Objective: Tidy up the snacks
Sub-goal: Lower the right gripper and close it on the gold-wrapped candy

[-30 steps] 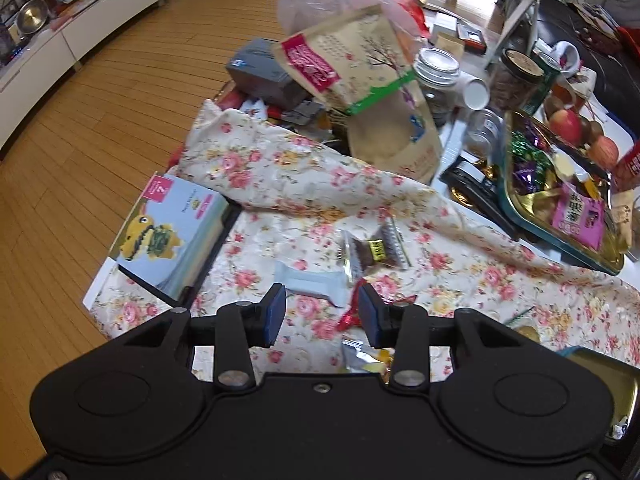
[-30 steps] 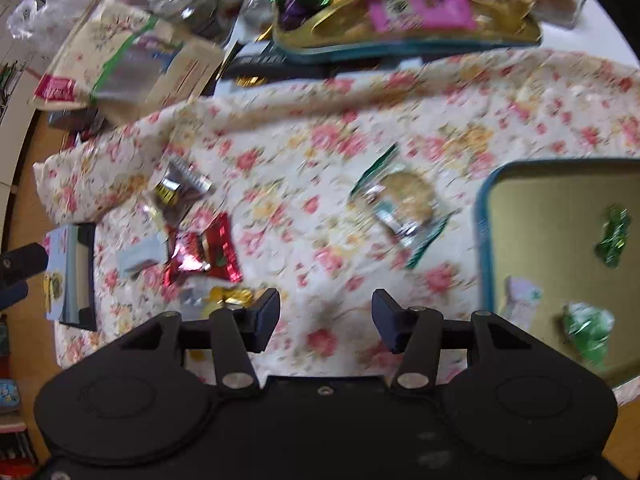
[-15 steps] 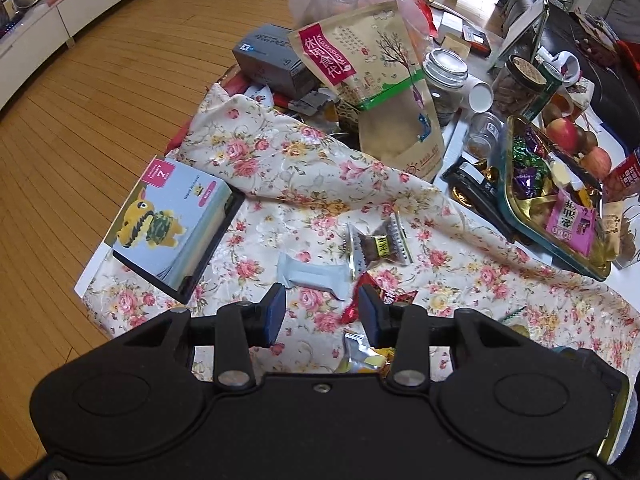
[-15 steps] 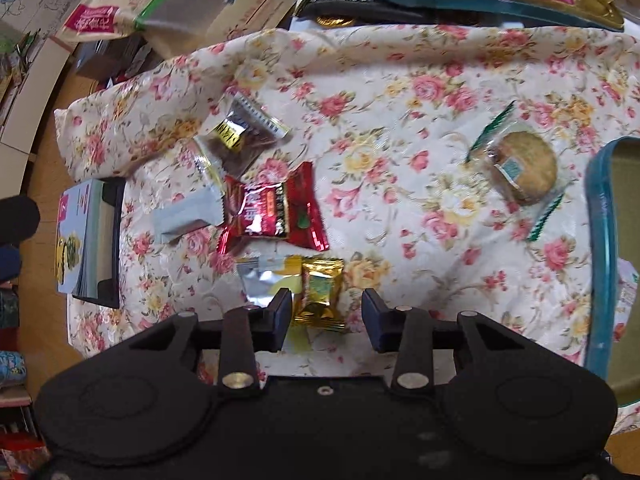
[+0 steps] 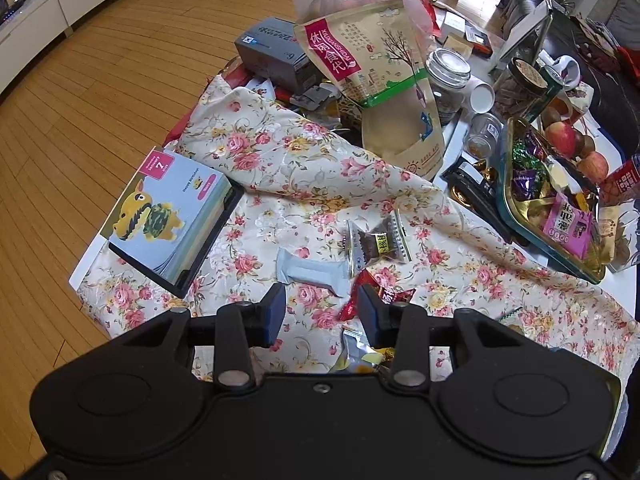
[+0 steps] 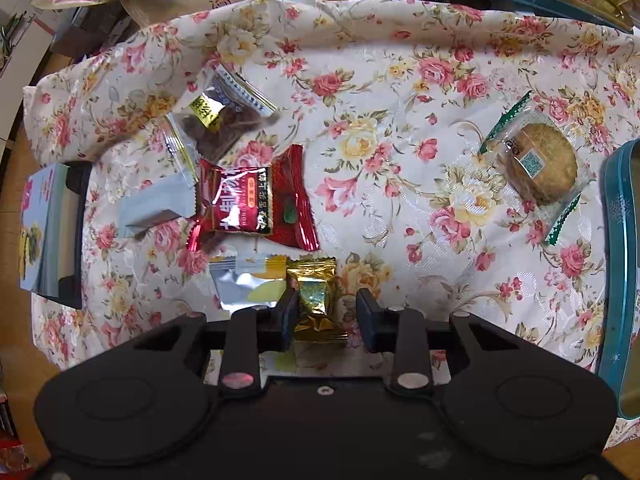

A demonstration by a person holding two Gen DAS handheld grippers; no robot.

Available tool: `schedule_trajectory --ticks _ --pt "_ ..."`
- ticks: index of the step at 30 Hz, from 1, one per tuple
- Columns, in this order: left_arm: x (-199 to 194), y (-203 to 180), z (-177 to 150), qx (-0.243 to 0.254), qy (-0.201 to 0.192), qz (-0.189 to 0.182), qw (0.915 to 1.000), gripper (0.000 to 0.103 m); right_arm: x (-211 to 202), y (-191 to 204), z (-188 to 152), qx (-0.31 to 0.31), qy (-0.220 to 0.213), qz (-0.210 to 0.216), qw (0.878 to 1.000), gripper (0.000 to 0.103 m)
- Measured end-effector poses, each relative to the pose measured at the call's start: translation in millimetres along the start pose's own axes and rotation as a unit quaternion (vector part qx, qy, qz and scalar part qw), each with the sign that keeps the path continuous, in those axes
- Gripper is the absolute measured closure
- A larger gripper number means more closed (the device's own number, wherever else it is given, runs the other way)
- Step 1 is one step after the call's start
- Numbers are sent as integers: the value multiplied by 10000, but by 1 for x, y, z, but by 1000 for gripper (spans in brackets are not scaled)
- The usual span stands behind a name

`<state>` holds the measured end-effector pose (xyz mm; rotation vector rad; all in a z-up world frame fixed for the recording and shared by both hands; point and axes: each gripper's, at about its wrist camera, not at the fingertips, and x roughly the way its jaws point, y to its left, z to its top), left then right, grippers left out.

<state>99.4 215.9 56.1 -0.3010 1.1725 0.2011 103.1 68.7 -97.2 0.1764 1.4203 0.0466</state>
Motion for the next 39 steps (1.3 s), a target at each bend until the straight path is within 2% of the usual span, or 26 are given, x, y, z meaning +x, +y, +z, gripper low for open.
schedule_trajectory --ticks 6,10,12,13,16,23,29,34,36,39 --pt "4 -1 -1 38 68 23 10000 54 4 21 -12 -614 -380 -349 9968 68" --pt "5 -2 -2 66 85 23 9999 54 4 25 -18 -830 -455 -427 9946 68" --pt "6 -3 -3 97 106 7 9999 54 3 24 -19 -929 -402 -381 9941 70" --pt "7 -4 -3 113 130 -8 9999 54 3 23 -20 -965 -387 -351 9940 75" --pt "12 -7 -5 189 210 -62 9996 54 -1 17 -20 -1014 -273 -242 9942 83" --pt "21 -6 -4 152 405 -256 9987 54 -22 -7 -21 -871 -322 5 9957 83" --pt "27 0 -1 -82 258 -250 9993 54 -41 -31 -20 -528 -350 324 9975 83" --pt "36 -12 1 -152 65 -353 9992 54 -53 -40 -24 -528 -430 468 9966 83" --pt "40 -25 1 111 -142 -222 9996 54 -57 -41 -25 -535 -430 545 9962 83" --pt "48 -50 2 873 -284 -71 9958 54 -63 -41 -24 -507 -427 696 9954 83"
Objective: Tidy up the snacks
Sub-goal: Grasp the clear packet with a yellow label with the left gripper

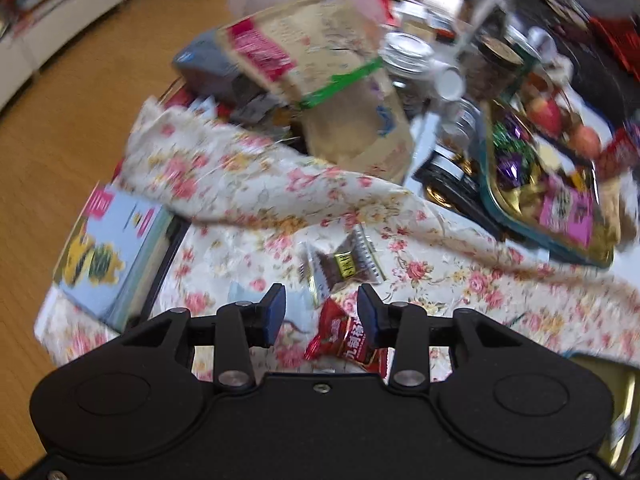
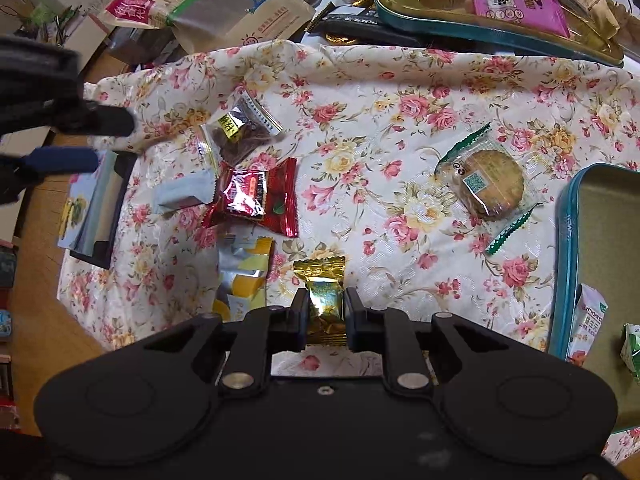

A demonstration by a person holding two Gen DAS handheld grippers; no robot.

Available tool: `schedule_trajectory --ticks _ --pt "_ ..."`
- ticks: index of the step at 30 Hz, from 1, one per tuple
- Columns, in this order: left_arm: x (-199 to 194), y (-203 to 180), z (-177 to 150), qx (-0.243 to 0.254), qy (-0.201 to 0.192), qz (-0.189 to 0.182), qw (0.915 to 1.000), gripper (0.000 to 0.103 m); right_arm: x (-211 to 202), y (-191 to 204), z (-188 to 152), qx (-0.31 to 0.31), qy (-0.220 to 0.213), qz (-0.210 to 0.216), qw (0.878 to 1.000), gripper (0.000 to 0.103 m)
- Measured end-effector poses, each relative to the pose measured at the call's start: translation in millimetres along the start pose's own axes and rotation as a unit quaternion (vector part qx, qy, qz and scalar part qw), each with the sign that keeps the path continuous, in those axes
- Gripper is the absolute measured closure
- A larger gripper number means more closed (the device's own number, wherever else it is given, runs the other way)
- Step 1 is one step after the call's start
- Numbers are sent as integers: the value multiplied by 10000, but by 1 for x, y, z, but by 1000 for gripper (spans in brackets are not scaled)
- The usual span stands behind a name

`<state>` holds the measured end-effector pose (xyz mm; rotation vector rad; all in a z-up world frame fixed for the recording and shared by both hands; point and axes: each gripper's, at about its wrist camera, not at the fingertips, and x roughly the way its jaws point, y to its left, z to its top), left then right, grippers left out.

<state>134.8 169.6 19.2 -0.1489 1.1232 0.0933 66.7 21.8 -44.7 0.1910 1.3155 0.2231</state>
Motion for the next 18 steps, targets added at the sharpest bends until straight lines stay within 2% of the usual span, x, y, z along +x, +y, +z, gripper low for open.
schedule_trajectory --ticks 3,7,9,14,18 --pt "13 -21 4 816 212 -100 9964 53 -10 -2 2 -3 -42 109 9999 83" --pt "29 -43 5 1795 159 -9 9836 53 -23 -8 3 62 -81 242 9997 83" --pt "39 -46 7 1977 144 -46 9801 53 -27 -12 3 111 -85 309 9994 83" --pt "69 -40 11 2123 387 -313 9759 53 -32 -24 0 159 -54 290 9994 83" --pt "77 -36 6 2428 175 -21 9699 53 -31 -36 -1 302 -10 228 9993 83"
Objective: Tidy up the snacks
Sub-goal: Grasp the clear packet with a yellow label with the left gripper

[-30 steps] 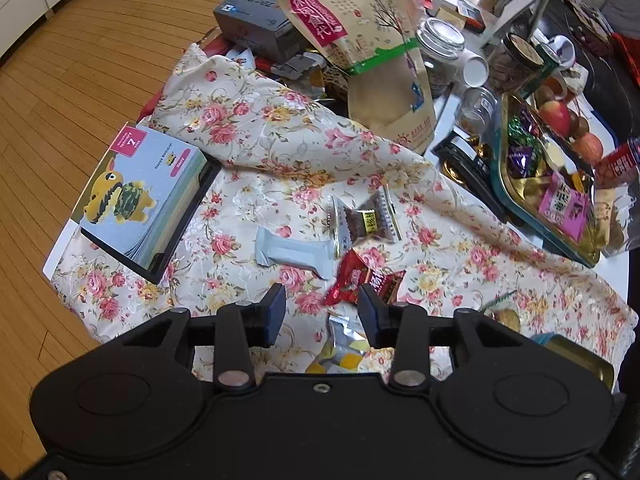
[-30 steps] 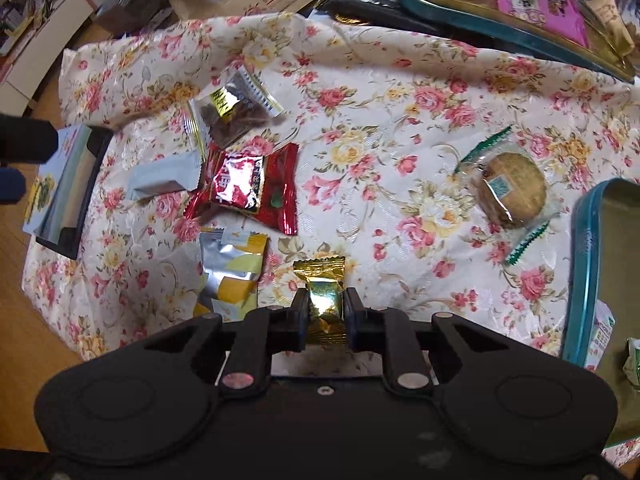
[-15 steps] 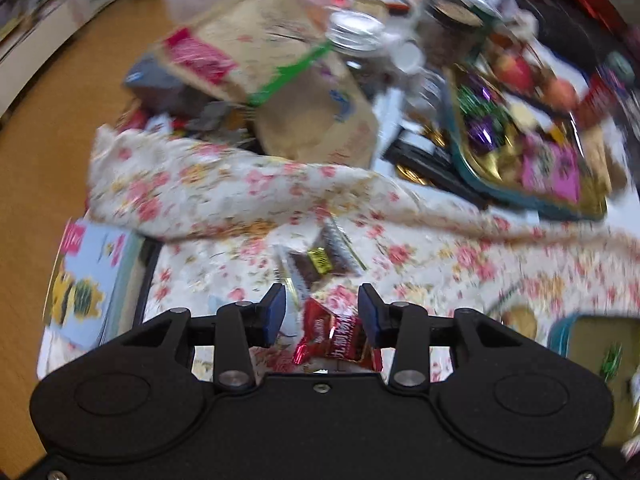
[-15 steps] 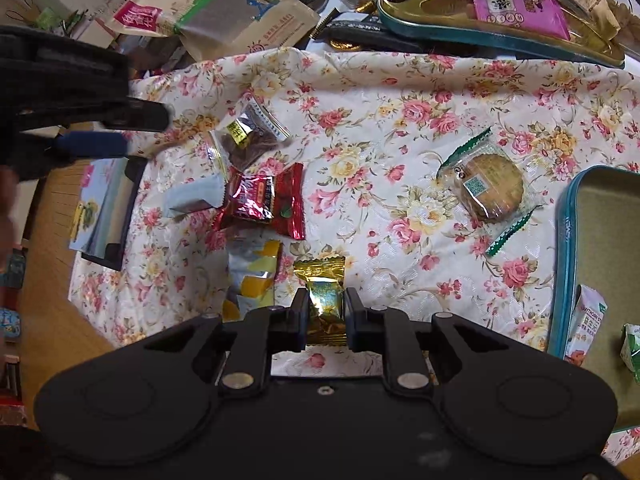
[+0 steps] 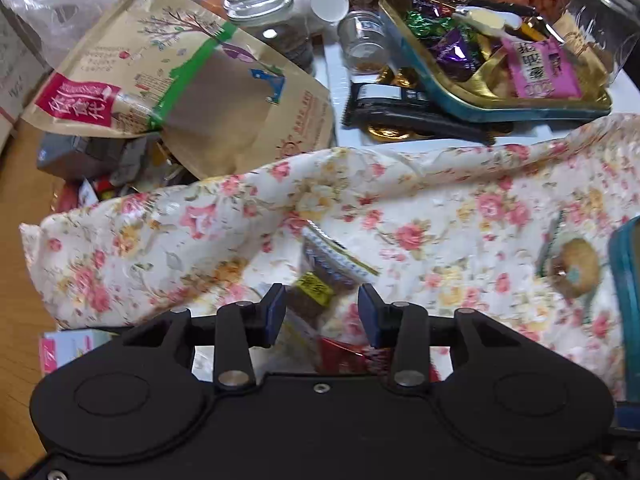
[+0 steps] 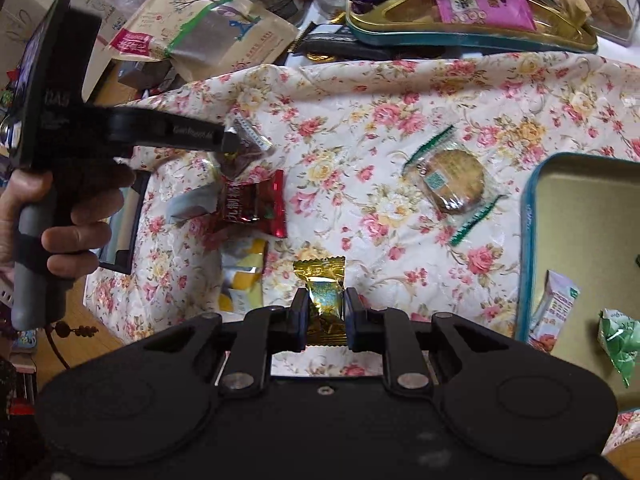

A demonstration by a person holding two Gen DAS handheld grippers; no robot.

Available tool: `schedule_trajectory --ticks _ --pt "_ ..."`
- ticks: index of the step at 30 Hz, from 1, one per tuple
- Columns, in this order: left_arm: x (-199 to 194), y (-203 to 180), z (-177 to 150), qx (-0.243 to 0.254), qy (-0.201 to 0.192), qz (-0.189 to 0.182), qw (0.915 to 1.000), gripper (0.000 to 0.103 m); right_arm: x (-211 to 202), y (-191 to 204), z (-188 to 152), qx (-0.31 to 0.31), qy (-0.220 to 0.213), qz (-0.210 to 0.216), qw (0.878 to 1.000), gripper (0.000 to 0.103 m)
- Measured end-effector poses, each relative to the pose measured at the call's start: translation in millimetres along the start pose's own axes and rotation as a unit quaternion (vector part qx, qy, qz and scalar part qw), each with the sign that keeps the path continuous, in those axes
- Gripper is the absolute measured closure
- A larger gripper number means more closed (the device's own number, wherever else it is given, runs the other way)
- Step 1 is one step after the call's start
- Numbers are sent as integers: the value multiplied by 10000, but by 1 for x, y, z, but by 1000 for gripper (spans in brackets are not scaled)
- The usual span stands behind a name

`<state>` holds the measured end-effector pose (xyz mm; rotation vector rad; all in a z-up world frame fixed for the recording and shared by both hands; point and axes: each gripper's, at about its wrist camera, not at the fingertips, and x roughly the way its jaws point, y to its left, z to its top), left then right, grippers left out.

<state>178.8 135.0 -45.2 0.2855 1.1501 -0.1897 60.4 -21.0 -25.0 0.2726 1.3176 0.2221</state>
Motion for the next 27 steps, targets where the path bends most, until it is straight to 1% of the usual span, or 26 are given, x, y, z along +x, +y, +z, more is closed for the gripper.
schedule_trajectory --ticks 2,4,10,13,17,19,25,27 --pt "1 3 0 28 -85 22 10000 53 1 -2 1 6 33 -24 10000 83" --pt "3 5 1 51 -69 -20 10000 53 2 -3 2 64 34 -51 10000 83" --pt "15 2 1 232 -87 37 9997 53 2 0 3 0 42 39 10000 83" --pt "23 -6 -1 434 8 145 9989 53 4 0 4 12 80 35 10000 83" --pt "33 -12 -2 573 79 256 9980 53 7 -3 5 54 124 40 9999 83" --pt "39 -13 0 486 173 266 9983 52 7 -3 4 42 130 53 9999 83" --pt "55 -19 5 313 433 466 9975 52 6 -2 6 56 118 95 9999 83" --pt "57 -19 8 188 473 461 9976 53 4 -3 7 63 93 126 9999 83"
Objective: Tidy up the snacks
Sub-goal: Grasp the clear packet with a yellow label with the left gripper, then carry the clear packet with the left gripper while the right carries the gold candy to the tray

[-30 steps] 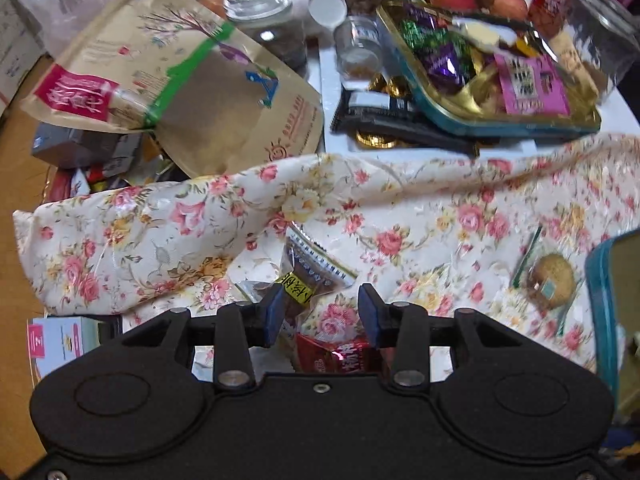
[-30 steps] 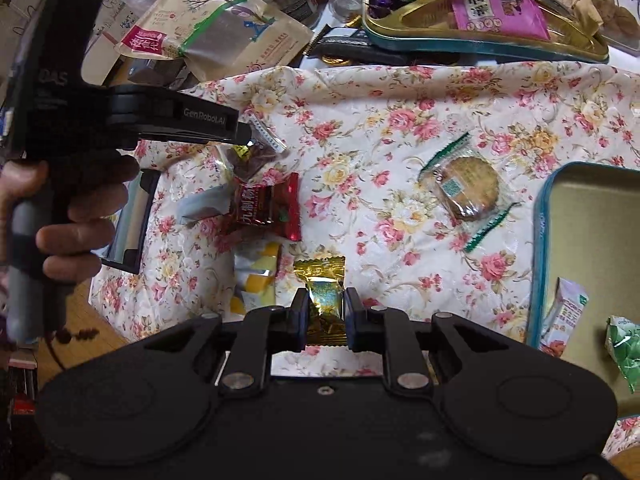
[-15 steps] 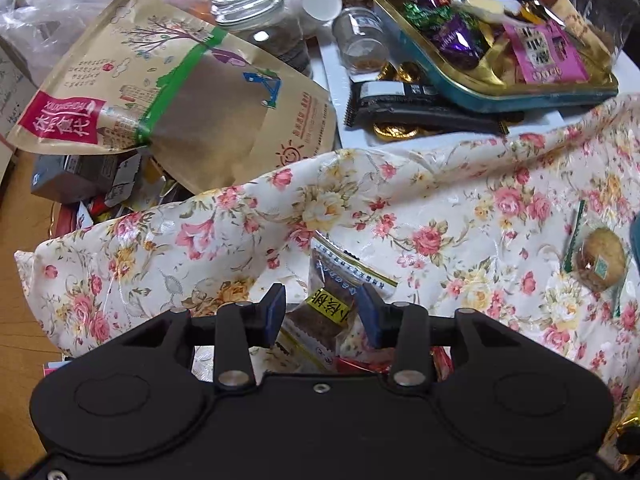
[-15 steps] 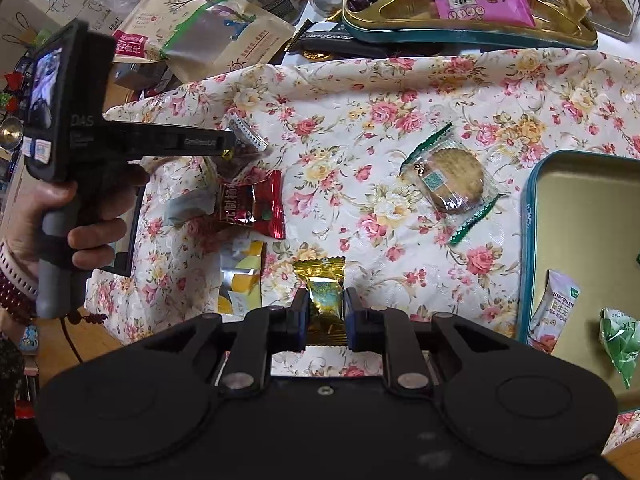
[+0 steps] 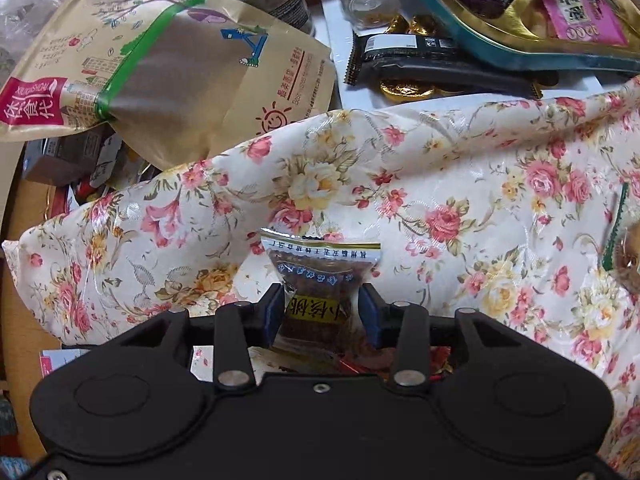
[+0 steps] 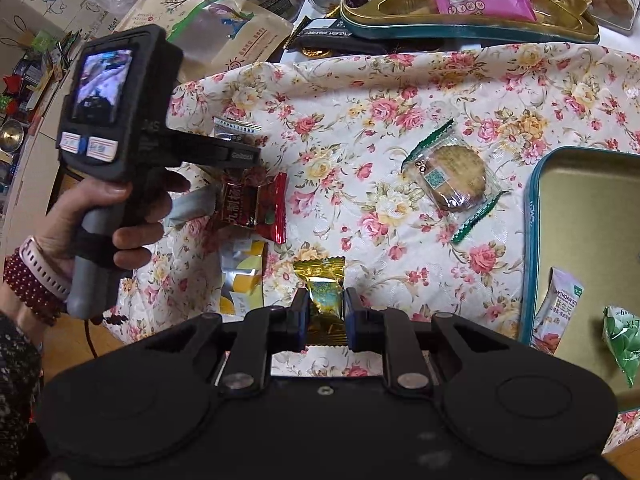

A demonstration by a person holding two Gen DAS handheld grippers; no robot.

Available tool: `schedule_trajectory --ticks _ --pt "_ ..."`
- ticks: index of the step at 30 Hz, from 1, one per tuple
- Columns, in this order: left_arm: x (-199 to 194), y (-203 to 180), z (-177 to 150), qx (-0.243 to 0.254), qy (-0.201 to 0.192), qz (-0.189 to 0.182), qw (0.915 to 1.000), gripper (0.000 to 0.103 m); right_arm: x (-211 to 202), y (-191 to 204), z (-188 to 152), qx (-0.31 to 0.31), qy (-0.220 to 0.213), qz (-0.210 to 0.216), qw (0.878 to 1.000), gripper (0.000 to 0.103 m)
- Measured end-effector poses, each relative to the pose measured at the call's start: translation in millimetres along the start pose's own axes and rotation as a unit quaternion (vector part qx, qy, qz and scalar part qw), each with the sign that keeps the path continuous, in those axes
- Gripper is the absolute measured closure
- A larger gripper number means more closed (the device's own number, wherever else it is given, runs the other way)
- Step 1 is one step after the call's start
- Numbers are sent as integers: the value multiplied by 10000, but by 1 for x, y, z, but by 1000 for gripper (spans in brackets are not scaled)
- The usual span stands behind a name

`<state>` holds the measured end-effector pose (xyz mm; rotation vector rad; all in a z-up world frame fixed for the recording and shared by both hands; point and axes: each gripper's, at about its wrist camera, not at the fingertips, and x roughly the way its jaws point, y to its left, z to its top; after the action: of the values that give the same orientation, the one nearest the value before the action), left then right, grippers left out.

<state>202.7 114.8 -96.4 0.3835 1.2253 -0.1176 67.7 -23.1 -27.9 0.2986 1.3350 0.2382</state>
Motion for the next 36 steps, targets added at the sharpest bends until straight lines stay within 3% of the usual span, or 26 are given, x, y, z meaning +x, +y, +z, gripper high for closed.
schedule_trajectory --ticks 3,10,17,24,28,36 --pt "3 7 4 -314 94 -89 9994 59 -3 0 1 22 -39 37 10000 83" --pt "-4 26 14 -1222 142 7 9924 62 -14 1 3 38 -198 98 9997 83" --pt "-44 38 29 -2029 132 -212 9789 65 -34 -8 8 193 -481 157 9985 83" --pt "-91 26 33 -1935 -407 -241 9800 66 -56 -29 14 463 -780 171 9957 83" --pt "-113 13 31 -1789 -507 -342 9820 66 -65 -42 16 600 -902 134 9940 83" --pt "-160 -39 26 -1542 -646 -1113 9796 66 -97 -78 25 1058 -1442 -128 9838 83"
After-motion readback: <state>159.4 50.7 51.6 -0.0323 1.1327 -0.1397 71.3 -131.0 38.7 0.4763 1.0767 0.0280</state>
